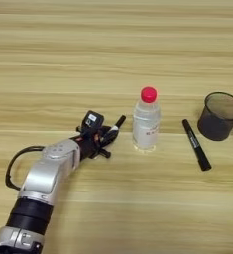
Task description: Move the objects on the table
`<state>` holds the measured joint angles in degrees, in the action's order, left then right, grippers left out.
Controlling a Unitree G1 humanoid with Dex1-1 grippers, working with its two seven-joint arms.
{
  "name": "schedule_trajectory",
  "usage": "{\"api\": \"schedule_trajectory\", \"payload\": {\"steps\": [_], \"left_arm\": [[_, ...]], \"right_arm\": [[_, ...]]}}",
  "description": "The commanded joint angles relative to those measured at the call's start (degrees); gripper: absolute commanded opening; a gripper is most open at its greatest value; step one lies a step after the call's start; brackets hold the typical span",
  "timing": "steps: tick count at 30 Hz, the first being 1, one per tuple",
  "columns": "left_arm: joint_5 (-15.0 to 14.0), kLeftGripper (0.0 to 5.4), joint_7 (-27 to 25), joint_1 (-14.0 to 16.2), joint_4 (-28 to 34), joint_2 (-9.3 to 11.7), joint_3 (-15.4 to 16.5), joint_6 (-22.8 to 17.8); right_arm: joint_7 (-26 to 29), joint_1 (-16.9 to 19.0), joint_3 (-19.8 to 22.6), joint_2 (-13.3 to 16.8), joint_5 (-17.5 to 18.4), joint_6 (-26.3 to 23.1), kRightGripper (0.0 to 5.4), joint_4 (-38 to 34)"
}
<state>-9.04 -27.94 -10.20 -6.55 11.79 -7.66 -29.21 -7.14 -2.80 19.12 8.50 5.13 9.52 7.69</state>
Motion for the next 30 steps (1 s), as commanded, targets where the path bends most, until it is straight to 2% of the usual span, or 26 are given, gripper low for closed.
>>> {"api": "schedule_trajectory", "payload": {"steps": [1,10,20,25,30], "left_arm": [[0.9,2.08,0.8,1.7,-2.0,0.1,-0.6,-0.9],[0.7,3.08,0.6,1.4,-2.3,0.2,-0.5,-0.2],[1.7,4.11,1.0,1.0,-3.0,0.6,-0.2,5.4],[0.0,4.59,-0.9,1.3,-3.2,0.3,1.0,9.2],[-1.4,5.05,-2.2,2.1,-2.5,0.7,2.4,11.0]], "right_arm": [[0.0,-0.2,0.1,-0.2,0.4,-0.2,5.4,0.6],[0.1,-0.4,0.1,-0.1,0.5,0.0,5.4,1.3],[0.3,-0.8,0.2,0.1,0.5,0.5,5.4,2.7],[0.5,-1.2,0.3,0.5,0.5,0.9,5.4,3.9],[0.8,-1.7,0.3,0.7,0.5,1.4,5.4,5.1]]}}
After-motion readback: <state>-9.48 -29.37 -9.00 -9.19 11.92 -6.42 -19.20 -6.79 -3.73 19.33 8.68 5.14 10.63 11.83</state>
